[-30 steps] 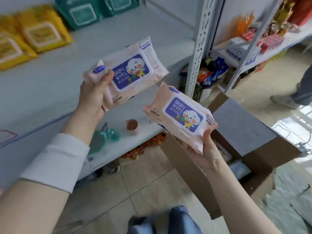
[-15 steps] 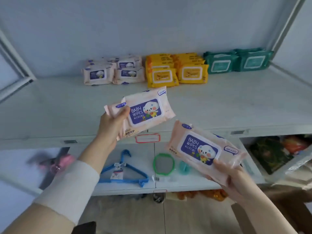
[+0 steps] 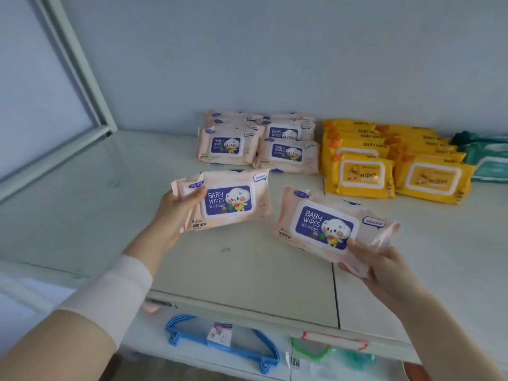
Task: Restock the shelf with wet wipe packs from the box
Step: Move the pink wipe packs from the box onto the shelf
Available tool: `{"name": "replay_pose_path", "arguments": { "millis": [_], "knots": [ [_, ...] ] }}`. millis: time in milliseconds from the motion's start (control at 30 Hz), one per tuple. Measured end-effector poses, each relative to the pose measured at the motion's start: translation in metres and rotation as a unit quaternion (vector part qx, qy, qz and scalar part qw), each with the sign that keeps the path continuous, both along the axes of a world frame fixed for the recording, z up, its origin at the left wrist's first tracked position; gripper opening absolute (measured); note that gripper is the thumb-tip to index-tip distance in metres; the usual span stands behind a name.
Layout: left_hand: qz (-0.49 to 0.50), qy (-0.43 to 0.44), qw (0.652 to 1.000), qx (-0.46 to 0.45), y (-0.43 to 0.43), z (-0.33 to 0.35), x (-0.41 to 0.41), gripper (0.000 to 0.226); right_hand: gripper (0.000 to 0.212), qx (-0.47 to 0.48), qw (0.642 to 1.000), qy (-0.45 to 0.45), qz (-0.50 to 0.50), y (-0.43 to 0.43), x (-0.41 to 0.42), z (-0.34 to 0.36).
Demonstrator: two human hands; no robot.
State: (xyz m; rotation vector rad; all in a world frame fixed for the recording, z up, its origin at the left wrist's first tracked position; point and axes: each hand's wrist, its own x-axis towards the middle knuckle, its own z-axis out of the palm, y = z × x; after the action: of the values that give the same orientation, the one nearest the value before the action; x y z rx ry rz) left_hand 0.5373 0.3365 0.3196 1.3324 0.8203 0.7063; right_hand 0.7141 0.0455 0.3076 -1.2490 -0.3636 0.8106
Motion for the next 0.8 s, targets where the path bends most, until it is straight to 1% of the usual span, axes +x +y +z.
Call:
{"name": "replay_pose_path", "arguments": {
  "millis": [133,200,267,300,333,367,433,500,567,600,667,700,733,767,800],
  "knots": [
    [-0.005,0.008,1.0,0.002,0.056,-0.005,0.021,0.007,0.028,-0.003,0.999,-0.032,0.016,0.068,0.037,0.003],
    [-0.013,0.011,1.0,0.011,0.082,-0.007,0.036,0.008,0.03,-0.012,0.999,-0.045,0.007,0.101,0.054,0.001],
    [-0.023,0.018,0.999,0.022,0.108,-0.011,0.053,0.009,0.026,-0.04,0.996,-0.069,-0.037,0.132,0.067,-0.002],
    [-0.027,0.023,0.999,0.03,0.119,-0.011,0.063,0.01,0.03,-0.066,0.991,-0.089,-0.073,0.146,0.071,-0.004],
    [-0.028,0.028,0.998,0.041,0.13,-0.012,0.074,0.014,0.039,-0.105,0.981,-0.119,-0.112,0.159,0.074,-0.005],
    [-0.029,0.035,0.997,0.055,0.139,-0.012,0.084,0.02,0.044,-0.155,0.964,-0.159,-0.149,0.171,0.076,-0.005],
    [-0.027,0.047,0.995,0.087,0.154,-0.013,0.1,0.026,0.042,-0.257,0.907,-0.247,-0.225,0.189,0.08,-0.007],
    [-0.034,0.063,0.99,0.124,0.164,-0.013,0.111,0.03,0.038,-0.321,0.856,-0.302,-0.27,0.199,0.081,-0.008],
    [-0.043,0.081,0.982,0.165,0.172,-0.013,0.118,0.035,0.039,-0.364,0.815,-0.338,-0.299,0.207,0.078,-0.007],
    [-0.041,0.089,0.977,0.187,0.175,-0.012,0.12,0.038,0.044,-0.389,0.791,-0.361,-0.303,0.209,0.077,-0.008],
    [-0.024,0.112,0.96,0.255,0.176,-0.009,0.12,0.046,0.061,-0.442,0.732,-0.427,-0.295,0.209,0.076,-0.009],
    [-0.007,0.135,0.941,0.309,0.174,-0.007,0.119,0.05,0.069,-0.464,0.698,-0.462,-0.29,0.209,0.073,-0.006],
    [0.009,0.167,0.912,0.376,0.172,-0.004,0.118,0.054,0.075,-0.48,0.669,-0.491,-0.284,0.207,0.071,-0.003],
    [0.015,0.202,0.871,0.447,0.166,0.001,0.118,0.057,0.078,-0.491,0.65,-0.513,-0.272,0.204,0.069,0.001],
    [0.007,0.23,0.824,0.517,0.157,0.008,0.119,0.058,0.079,-0.495,0.643,-0.528,-0.252,0.2,0.068,0.007]
  ]
}}
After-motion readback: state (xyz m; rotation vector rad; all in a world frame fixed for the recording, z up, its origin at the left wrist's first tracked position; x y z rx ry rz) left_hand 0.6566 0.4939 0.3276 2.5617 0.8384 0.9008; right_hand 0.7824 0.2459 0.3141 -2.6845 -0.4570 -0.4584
